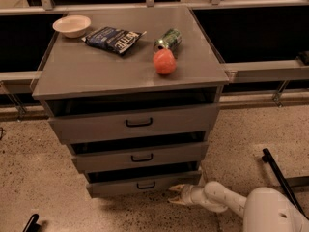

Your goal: Close bottom drawer

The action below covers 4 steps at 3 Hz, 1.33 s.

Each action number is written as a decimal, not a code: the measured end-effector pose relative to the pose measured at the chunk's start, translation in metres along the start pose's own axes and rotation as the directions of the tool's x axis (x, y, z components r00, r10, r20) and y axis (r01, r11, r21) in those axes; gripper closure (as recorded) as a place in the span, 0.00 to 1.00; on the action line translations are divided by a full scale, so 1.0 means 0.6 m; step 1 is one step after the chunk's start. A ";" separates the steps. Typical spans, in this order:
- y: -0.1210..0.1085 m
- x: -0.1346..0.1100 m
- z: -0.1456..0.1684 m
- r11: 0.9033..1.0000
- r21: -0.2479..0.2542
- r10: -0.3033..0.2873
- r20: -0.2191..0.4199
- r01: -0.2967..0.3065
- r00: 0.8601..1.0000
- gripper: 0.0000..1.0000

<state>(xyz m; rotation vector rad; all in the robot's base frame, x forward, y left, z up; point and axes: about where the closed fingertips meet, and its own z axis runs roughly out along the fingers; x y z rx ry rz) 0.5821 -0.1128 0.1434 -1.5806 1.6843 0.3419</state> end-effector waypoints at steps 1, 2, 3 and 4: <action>-0.030 0.002 -0.003 1.000 0.025 -0.002 -0.016 0.003 1.000 0.27; -0.032 0.002 -0.003 1.000 0.027 -0.002 -0.017 0.003 1.000 0.04; -0.032 0.002 -0.003 1.000 0.027 -0.002 -0.017 0.003 1.000 0.00; -0.032 0.002 -0.003 1.000 0.027 -0.002 -0.017 0.003 1.000 0.00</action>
Offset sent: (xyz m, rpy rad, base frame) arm 0.0164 -0.0054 0.0060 -0.0133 -0.0170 -0.0208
